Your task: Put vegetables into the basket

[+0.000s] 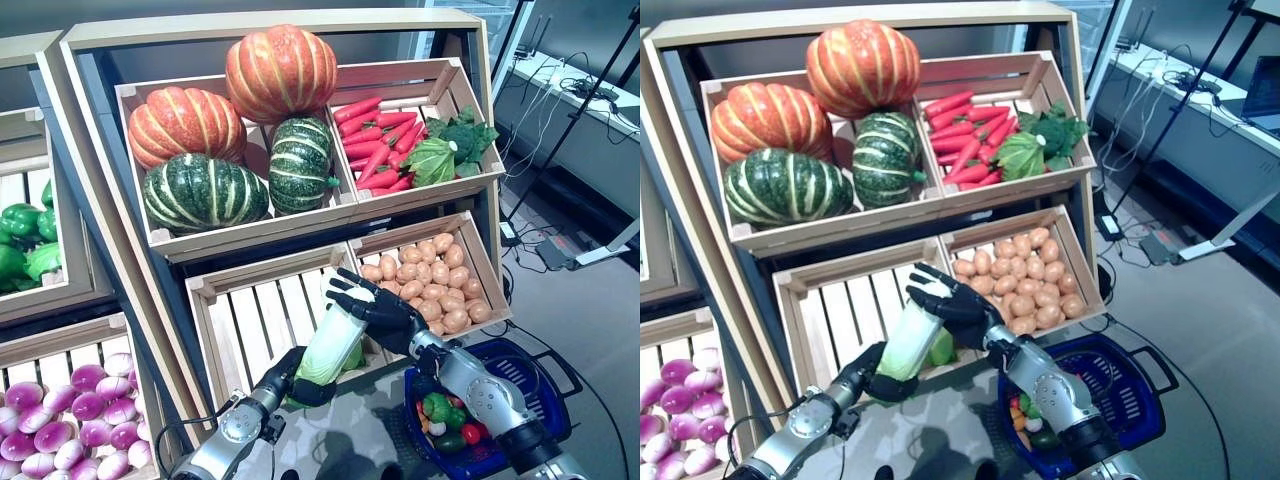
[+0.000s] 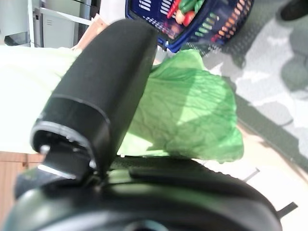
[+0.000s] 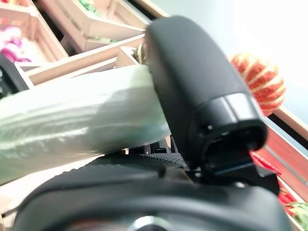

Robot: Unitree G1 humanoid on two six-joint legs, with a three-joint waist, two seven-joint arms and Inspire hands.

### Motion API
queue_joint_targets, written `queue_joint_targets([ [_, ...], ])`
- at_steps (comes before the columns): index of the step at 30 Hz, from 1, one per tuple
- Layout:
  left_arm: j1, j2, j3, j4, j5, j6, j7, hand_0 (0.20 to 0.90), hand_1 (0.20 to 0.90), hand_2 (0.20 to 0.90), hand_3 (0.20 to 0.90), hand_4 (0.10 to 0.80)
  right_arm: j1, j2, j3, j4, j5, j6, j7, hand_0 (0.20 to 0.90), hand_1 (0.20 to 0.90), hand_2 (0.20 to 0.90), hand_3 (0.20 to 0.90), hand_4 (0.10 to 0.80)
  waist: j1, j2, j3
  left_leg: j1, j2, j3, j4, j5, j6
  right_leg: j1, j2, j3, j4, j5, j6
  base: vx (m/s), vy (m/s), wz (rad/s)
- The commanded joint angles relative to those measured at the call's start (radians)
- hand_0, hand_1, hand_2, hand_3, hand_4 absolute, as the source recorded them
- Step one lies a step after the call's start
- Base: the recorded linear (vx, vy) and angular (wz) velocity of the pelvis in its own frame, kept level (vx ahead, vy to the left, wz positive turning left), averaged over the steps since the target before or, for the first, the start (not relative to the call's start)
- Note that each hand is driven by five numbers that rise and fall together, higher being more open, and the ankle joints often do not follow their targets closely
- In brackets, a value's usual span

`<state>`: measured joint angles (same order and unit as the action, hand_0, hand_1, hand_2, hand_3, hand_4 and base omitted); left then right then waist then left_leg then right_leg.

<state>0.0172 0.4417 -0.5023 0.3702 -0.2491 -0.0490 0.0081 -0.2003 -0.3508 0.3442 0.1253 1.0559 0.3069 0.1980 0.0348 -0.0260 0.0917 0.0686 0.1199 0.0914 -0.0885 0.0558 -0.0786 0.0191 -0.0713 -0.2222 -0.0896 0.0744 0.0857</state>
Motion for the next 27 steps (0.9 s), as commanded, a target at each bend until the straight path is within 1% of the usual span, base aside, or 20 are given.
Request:
queue_joint_targets([
  [1,-0.208,-0.055,0.114,-0.093,-0.124,-0.111,0.095,0.3,0.3,0.3,0.3,0.4,-0.002,0.091,0.132,-0.054,0.089,0.02,0.097,0.3,0.3,0.3,0.3,0.4,0.005,-0.035,-0.01,-0.011,-0.02,-0.038,0.001,-0.045,-0.001,0.062,-0.051,-0.003,0.002,-0.027,0.048,0.0,0.0,0.0],
  [15,-0.203,-0.068,0.127,-0.103,-0.159,-0.115,0.123,0.3,0.3,0.3,0.3,0.4,0.002,0.099,0.114,-0.049,0.108,-0.02,0.067,0.3,0.3,0.3,0.3,0.4,0.003,-0.034,-0.013,-0.01,-0.019,-0.039,0.001,-0.045,-0.001,0.063,-0.05,0.0,0.002,-0.027,0.046,0.0,0.0,0.0],
  [18,-0.206,-0.07,0.124,-0.107,-0.173,-0.103,0.125,0.3,0.3,0.3,0.3,0.4,0.001,0.098,0.11,-0.049,0.112,-0.027,0.065,0.3,0.3,0.3,0.3,0.4,0.002,-0.035,-0.013,-0.008,-0.02,-0.039,0.001,-0.046,0.001,0.064,-0.048,0.0,0.002,-0.028,0.044,0.0,0.0,0.0],
  [19,-0.206,-0.071,0.125,-0.109,-0.179,-0.099,0.125,0.526,0.526,0.526,0.526,0.551,0.001,0.1,0.109,-0.051,0.113,-0.032,0.061,0.3,0.3,0.3,0.3,0.4,0.002,-0.035,-0.013,-0.009,-0.021,-0.04,0.001,-0.046,0.001,0.064,-0.048,0.001,0.002,-0.028,0.044,0.0,0.0,0.0],
  [20,-0.207,-0.073,0.124,-0.109,-0.181,-0.103,0.125,0.9,0.9,0.9,0.9,0.8,-0.001,0.1,0.108,-0.054,0.115,-0.038,0.055,0.3,0.3,0.3,0.3,0.4,0.002,-0.034,-0.011,-0.009,-0.021,-0.04,0.001,-0.046,0.002,0.064,-0.048,0.0,0.002,-0.028,0.044,0.0,0.0,0.0],
  [24,-0.21,-0.073,0.121,-0.116,-0.184,-0.104,0.117,0.9,0.9,0.9,0.9,0.8,-0.007,0.097,0.096,-0.058,0.127,-0.064,0.05,0.3,0.3,0.3,0.3,0.4,0.003,-0.034,-0.011,-0.009,-0.021,-0.041,0.001,-0.046,0.001,0.064,-0.048,0.0,0.002,-0.028,0.044,0.0,0.0,0.0],
  [27,-0.21,-0.074,0.119,-0.116,-0.21,-0.102,0.086,0.9,0.9,0.9,0.9,0.8,-0.016,0.09,0.074,-0.076,0.144,-0.109,0.057,0.3,0.3,0.3,0.3,0.4,0.001,-0.033,-0.012,-0.009,-0.02,-0.04,0.001,-0.046,0.0,0.065,-0.047,-0.001,0.002,-0.028,0.045,0.0,0.0,0.0],
])
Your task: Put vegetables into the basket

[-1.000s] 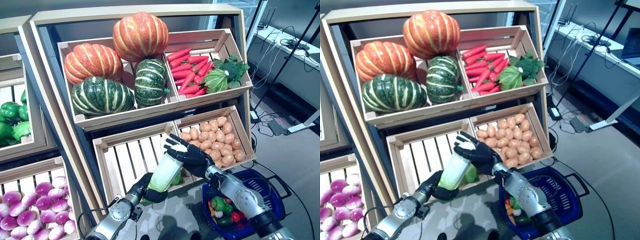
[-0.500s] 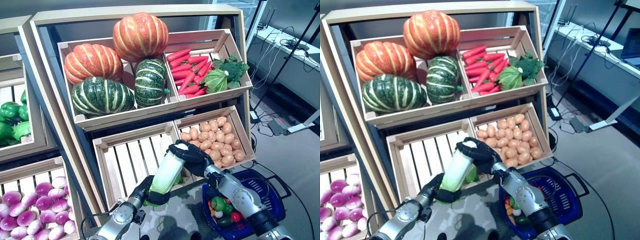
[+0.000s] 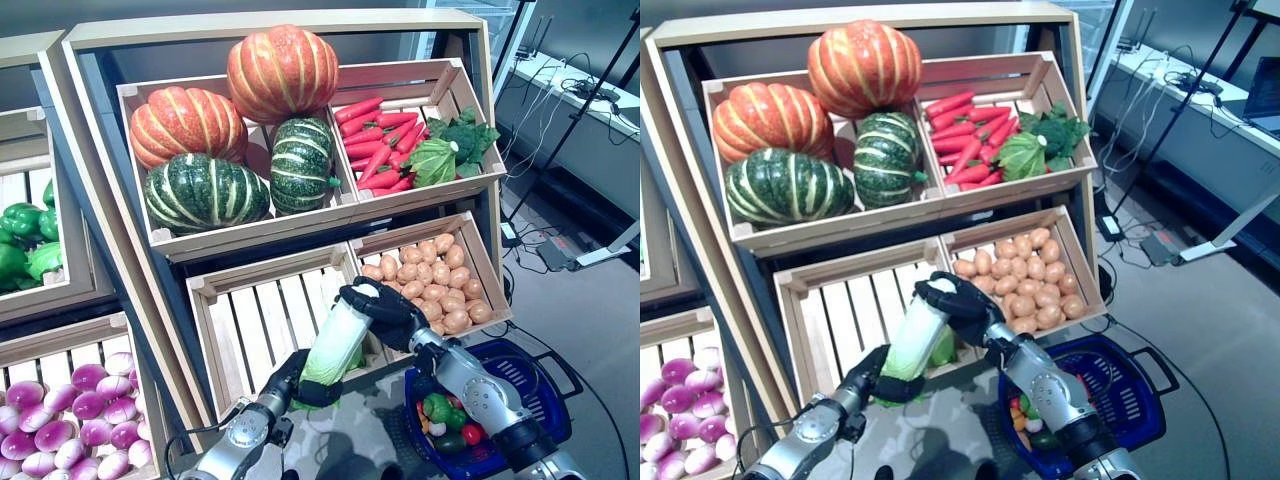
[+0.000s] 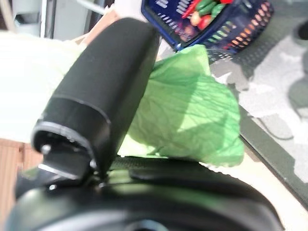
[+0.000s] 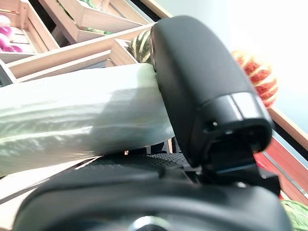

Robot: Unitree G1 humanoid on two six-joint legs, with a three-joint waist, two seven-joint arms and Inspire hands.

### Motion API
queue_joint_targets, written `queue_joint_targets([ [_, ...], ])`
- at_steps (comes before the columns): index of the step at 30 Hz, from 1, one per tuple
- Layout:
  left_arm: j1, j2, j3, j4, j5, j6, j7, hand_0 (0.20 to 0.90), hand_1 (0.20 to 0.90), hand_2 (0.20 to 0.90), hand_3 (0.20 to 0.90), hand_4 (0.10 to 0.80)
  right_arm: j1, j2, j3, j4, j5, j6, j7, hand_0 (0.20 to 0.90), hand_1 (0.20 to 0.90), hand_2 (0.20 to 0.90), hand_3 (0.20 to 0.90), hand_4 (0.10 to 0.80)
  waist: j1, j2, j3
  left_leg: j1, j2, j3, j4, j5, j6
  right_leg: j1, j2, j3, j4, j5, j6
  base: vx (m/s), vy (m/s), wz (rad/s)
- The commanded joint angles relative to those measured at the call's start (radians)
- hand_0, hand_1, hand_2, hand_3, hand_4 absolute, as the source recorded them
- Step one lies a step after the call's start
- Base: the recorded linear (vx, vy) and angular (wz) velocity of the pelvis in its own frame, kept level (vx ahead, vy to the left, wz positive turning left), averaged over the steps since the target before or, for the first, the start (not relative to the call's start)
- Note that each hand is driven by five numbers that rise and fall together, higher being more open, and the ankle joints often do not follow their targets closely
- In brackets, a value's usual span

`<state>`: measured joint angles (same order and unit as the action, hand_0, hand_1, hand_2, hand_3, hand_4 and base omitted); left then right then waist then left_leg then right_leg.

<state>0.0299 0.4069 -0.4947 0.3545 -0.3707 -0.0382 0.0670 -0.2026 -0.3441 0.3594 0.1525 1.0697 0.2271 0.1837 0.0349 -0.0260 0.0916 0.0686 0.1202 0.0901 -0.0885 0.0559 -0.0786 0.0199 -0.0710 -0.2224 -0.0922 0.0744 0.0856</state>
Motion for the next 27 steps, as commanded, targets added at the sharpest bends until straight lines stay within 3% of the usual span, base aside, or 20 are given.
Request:
queue_joint_targets([
  [1,-0.221,-0.039,0.112,-0.102,-0.094,-0.112,0.018,0.9,0.9,0.9,0.9,0.8,-0.014,0.08,0.05,-0.113,0.138,-0.04,0.071,0.3,0.3,0.3,0.3,0.4,0.001,-0.033,-0.011,-0.008,-0.02,-0.039,0.001,-0.045,0.0,0.065,-0.046,0.0,0.005,-0.028,0.045,0.0,0.0,0.0],
  [13,-0.22,-0.03,0.168,-0.081,-0.178,-0.078,-0.058,0.9,0.9,0.9,0.9,0.8,-0.055,0.039,-0.149,-0.181,0.273,-0.206,0.018,0.3,0.3,0.3,0.3,0.4,-0.011,-0.028,-0.004,-0.009,-0.015,-0.03,0.001,-0.048,0.005,0.06,-0.038,0.005,0.005,-0.028,0.042,0.0,0.0,0.0],
  [27,-0.2,-0.03,0.208,-0.042,-0.181,-0.049,-0.108,0.9,0.9,0.9,0.9,0.8,-0.074,0.037,-0.36,-0.159,0.268,-0.397,-0.081,0.3,0.3,0.3,0.3,0.4,-0.022,-0.032,-0.002,-0.012,-0.007,-0.016,0.001,-0.054,0.008,0.059,-0.033,0.01,0.005,-0.034,0.039,0.0,0.0,0.0],
])
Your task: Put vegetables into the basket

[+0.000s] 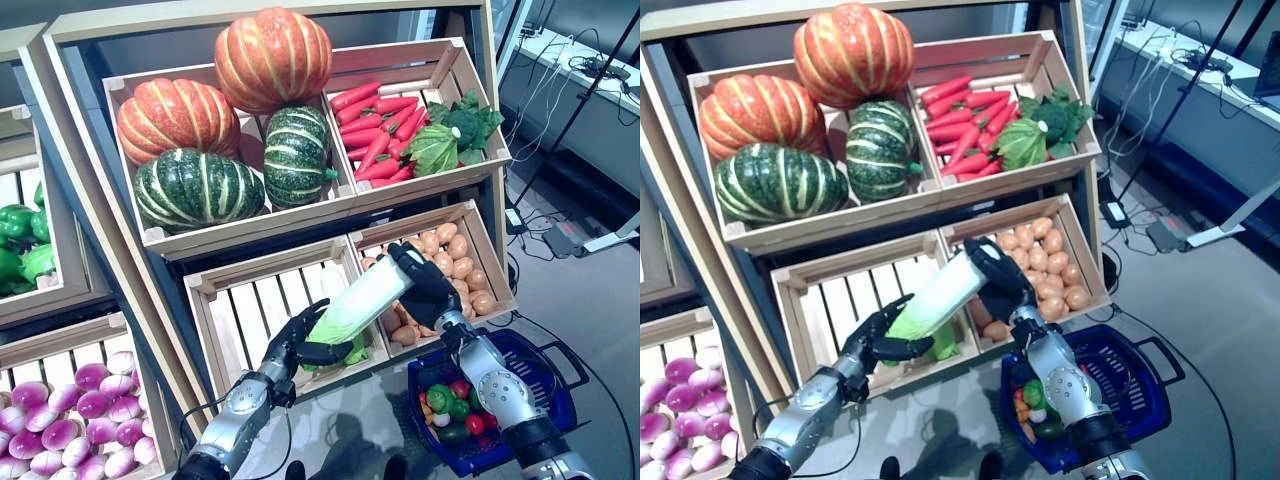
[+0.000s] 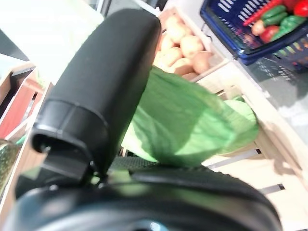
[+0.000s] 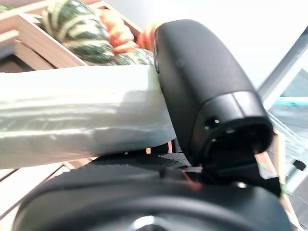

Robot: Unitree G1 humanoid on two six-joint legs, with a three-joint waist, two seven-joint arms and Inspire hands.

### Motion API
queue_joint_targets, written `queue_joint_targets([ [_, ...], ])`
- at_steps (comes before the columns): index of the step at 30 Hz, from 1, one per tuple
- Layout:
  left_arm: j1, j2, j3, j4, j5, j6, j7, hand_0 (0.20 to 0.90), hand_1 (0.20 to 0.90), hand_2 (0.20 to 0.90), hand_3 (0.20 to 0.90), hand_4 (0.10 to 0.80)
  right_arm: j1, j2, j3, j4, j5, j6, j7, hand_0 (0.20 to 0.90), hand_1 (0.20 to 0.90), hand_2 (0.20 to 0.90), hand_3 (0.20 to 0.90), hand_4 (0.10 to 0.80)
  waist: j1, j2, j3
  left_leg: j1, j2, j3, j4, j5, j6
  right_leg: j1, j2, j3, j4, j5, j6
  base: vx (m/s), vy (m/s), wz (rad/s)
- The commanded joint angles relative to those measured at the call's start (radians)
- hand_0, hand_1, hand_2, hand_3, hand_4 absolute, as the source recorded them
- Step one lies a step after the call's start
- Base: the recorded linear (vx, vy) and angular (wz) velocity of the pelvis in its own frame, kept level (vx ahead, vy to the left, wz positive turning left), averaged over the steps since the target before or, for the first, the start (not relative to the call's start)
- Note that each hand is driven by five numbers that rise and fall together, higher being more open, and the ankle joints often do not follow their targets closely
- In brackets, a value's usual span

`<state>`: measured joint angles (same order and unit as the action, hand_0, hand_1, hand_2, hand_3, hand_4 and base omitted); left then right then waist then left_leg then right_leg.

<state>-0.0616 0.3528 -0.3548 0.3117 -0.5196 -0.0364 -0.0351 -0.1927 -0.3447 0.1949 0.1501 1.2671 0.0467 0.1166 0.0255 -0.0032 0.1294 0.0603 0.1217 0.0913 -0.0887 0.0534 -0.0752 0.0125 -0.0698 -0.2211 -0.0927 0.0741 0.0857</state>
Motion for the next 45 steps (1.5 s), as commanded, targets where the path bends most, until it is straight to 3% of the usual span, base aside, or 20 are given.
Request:
queue_joint_targets([
  [1,-0.107,0.026,0.068,0.0,-0.032,-0.047,-0.01,0.9,0.9,0.9,0.9,0.8,-0.082,0.037,-0.208,-0.155,0.065,-0.222,-0.019,0.3,0.3,0.3,0.3,0.4,-0.014,-0.055,-0.039,-0.003,-0.007,-0.016,0.001,-0.052,0.005,0.066,-0.034,0.01,0.005,-0.034,0.039,0.0,0.0,0.0],
  [9,-0.096,0.048,0.063,0.002,0.035,0.012,-0.058,0.9,0.9,0.9,0.9,0.8,-0.077,-0.036,-0.322,-0.106,-0.058,-0.248,-0.079,0.3,0.3,0.3,0.3,0.4,-0.029,-0.061,-0.035,-0.01,-0.002,-0.002,0.001,-0.043,0.005,0.056,-0.03,0.019,0.005,-0.027,0.037,0.015,-0.005,-0.03],
  [19,-0.083,0.086,0.06,-0.001,0.093,0.057,-0.067,0.9,0.9,0.9,0.9,0.8,-0.04,-0.161,-0.375,-0.017,-0.273,-0.218,-0.143,0.3,0.3,0.3,0.3,0.4,-0.037,-0.062,-0.026,-0.019,0.005,0.002,0.001,-0.036,0.002,0.049,-0.026,0.027,0.005,-0.028,0.038,0.02,-0.009,-0.03],
  [23,-0.081,0.098,0.064,-0.017,0.092,0.064,-0.055,0.9,0.9,0.9,0.9,0.8,-0.031,-0.209,-0.381,-0.003,-0.412,-0.226,-0.212,0.3,0.3,0.3,0.3,0.4,-0.04,-0.063,-0.009,-0.029,0.007,0.002,0.001,-0.029,0.001,0.039,-0.021,0.031,0.012,-0.028,0.036,0.0,0.0,0.0],
  [27,-0.083,0.111,0.082,-0.04,0.07,0.042,-0.052,0.9,0.9,0.9,0.9,0.8,-0.029,-0.251,-0.41,0.028,-0.446,-0.301,-0.337,0.3,0.3,0.3,0.3,0.4,-0.042,-0.064,0.03,-0.044,0.015,0.014,0.001,-0.032,0.001,0.018,-0.016,0.028,0.023,-0.037,0.034,-0.032,-0.016,0.0],
  [34,-0.11,0.145,0.104,-0.088,0.041,0.034,-0.035,0.9,0.9,0.9,0.9,0.8,-0.024,-0.275,-0.495,0.14,-0.364,-0.414,-0.502,0.3,0.3,0.3,0.3,0.4,-0.036,-0.065,0.108,-0.089,0.024,0.017,0.008,-0.019,0.002,-0.038,0.001,0.033,0.065,-0.047,0.023,-0.097,-0.054,-0.02],
  [40,-0.118,0.162,0.111,-0.122,0.031,0.038,-0.041,0.9,0.9,0.9,0.9,0.8,-0.004,-0.274,-0.521,0.266,-0.187,-0.497,-0.471,0.3,0.3,0.3,0.3,0.4,-0.026,-0.062,0.148,-0.118,0.028,0.007,0.008,-0.007,-0.003,-0.053,0.009,0.025,0.064,-0.041,0.017,-0.038,-0.085,0.0],
  [45,-0.177,0.177,0.094,-0.136,-0.004,0.01,-0.052,0.9,0.9,0.9,0.9,0.8,-0.049,-0.273,-0.53,0.364,-0.001,-0.572,-0.413,0.3,0.3,0.3,0.3,0.4,-0.018,-0.04,0.223,-0.197,0.01,-0.007,0.047,0.005,-0.01,-0.113,0.008,0.017,0.096,-0.038,0.007,-0.134,-0.078,0.01],
])
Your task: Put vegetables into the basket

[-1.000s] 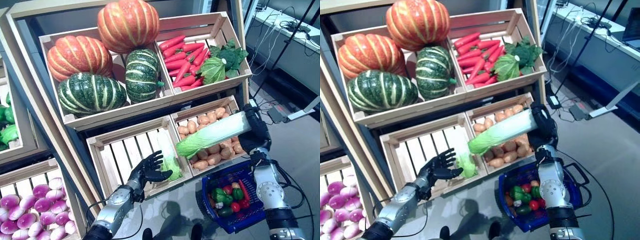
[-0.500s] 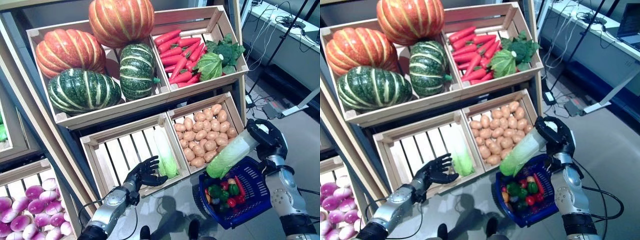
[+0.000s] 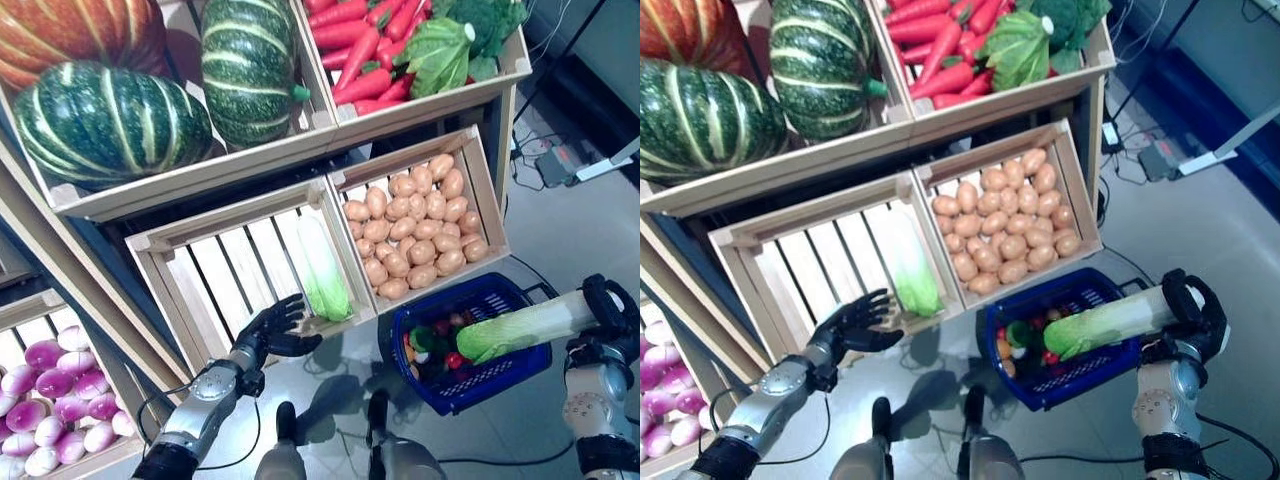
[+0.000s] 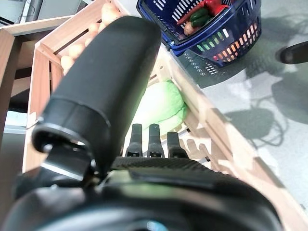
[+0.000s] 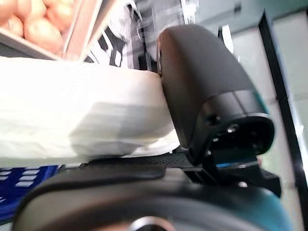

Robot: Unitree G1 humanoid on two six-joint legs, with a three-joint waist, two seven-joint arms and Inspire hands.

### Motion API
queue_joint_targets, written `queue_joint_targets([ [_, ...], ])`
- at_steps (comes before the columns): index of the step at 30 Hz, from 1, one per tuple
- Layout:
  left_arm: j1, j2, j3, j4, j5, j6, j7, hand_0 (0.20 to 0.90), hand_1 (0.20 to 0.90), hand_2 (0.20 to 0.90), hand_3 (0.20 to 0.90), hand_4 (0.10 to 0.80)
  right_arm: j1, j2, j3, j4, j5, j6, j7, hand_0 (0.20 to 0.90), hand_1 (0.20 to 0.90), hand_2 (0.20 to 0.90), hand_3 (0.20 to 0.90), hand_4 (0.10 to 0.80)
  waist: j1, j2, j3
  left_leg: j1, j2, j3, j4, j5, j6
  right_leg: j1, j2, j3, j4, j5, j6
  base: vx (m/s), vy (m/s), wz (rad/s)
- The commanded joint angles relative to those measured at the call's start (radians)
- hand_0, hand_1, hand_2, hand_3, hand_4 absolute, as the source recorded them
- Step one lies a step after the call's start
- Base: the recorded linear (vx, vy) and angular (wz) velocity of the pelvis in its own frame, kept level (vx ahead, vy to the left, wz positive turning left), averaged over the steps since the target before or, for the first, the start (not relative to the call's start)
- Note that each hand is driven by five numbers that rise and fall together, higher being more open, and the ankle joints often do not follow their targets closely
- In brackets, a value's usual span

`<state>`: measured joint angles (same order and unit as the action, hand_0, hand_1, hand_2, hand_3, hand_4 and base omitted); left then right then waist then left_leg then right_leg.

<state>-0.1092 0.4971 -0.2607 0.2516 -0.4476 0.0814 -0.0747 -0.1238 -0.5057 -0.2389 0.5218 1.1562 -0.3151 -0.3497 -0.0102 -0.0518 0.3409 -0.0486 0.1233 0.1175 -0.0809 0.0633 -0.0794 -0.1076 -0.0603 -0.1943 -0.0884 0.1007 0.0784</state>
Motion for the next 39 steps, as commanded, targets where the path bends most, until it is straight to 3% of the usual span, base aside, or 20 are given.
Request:
queue_joint_targets([
  [1,-0.145,0.034,-0.004,-0.082,-0.084,-0.109,-0.013,0.9,0.9,0.9,0.9,0.8,-0.136,-0.113,-0.096,0.011,0.135,-0.223,0.064,0.3,0.3,0.3,0.3,0.4,0.02,0.015,0.027,-0.108,0.002,-0.035,0.056,-0.006,-0.007,-0.006,-0.004,-0.014,0.103,-0.066,0.013,-0.208,-0.098,0.01],
  [9,-0.269,0.057,-0.039,-0.123,-0.163,-0.14,-0.021,0.9,0.9,0.9,0.9,0.8,-0.297,-0.108,-0.054,0.09,0.309,-0.348,0.166,0.3,0.3,0.3,0.3,0.4,0.022,0.065,0.151,-0.364,-0.039,-0.064,0.348,-0.053,-0.014,-0.2,-0.048,-0.039,0.328,-0.119,-0.007,-0.157,-0.062,0.05],
  [18,-0.345,0.066,-0.038,-0.171,-0.225,-0.165,-0.02,0.9,0.9,0.9,0.9,0.8,-0.425,-0.126,-0.058,0.134,0.335,-0.415,0.2,0.3,0.3,0.3,0.3,0.4,0.028,0.105,0.179,-0.611,-0.061,-0.079,0.594,-0.139,0.006,-0.454,-0.125,-0.027,0.597,-0.195,-0.009,-0.111,-0.032,0.03],
  [24,-0.367,0.1,-0.054,-0.223,-0.253,-0.18,-0.028,0.9,0.9,0.9,0.9,0.8,-0.479,-0.169,-0.057,0.162,0.23,-0.445,0.027,0.3,0.3,0.3,0.3,0.4,0.039,0.121,0.179,-0.752,-0.065,-0.074,0.693,-0.166,0.026,-0.628,-0.156,-0.003,0.75,-0.225,-0.006,-0.063,-0.037,-0.03],
  [29,-0.389,0.106,-0.062,-0.224,-0.29,-0.185,-0.016,0.9,0.9,0.9,0.9,0.8,-0.522,-0.203,-0.035,0.184,0.063,-0.393,-0.171,0.3,0.3,0.3,0.3,0.4,0.042,0.128,0.179,-0.839,-0.066,-0.075,0.758,-0.181,0.037,-0.728,-0.161,0.012,0.827,-0.235,-0.008,-0.017,-0.007,-0.02],
  [34,-0.392,0.103,-0.071,-0.243,-0.304,-0.197,-0.004,0.9,0.9,0.9,0.9,0.8,-0.541,-0.22,-0.005,0.207,-0.027,-0.354,-0.261,0.3,0.3,0.3,0.3,0.4,0.048,0.135,0.179,-0.888,-0.065,-0.075,0.781,-0.184,0.041,-0.778,-0.161,0.015,0.847,-0.233,-0.01,0.001,0.006,-0.04],
  [39,-0.381,0.099,-0.067,-0.25,-0.286,-0.213,0.004,0.9,0.9,0.9,0.9,0.8,-0.535,-0.203,0.005,0.188,-0.028,-0.352,-0.269,0.3,0.3,0.3,0.3,0.4,0.053,0.135,0.179,-0.918,-0.066,-0.079,0.794,-0.188,0.047,-0.815,-0.162,0.014,0.868,-0.232,-0.013,0.013,-0.024,0.05],
])
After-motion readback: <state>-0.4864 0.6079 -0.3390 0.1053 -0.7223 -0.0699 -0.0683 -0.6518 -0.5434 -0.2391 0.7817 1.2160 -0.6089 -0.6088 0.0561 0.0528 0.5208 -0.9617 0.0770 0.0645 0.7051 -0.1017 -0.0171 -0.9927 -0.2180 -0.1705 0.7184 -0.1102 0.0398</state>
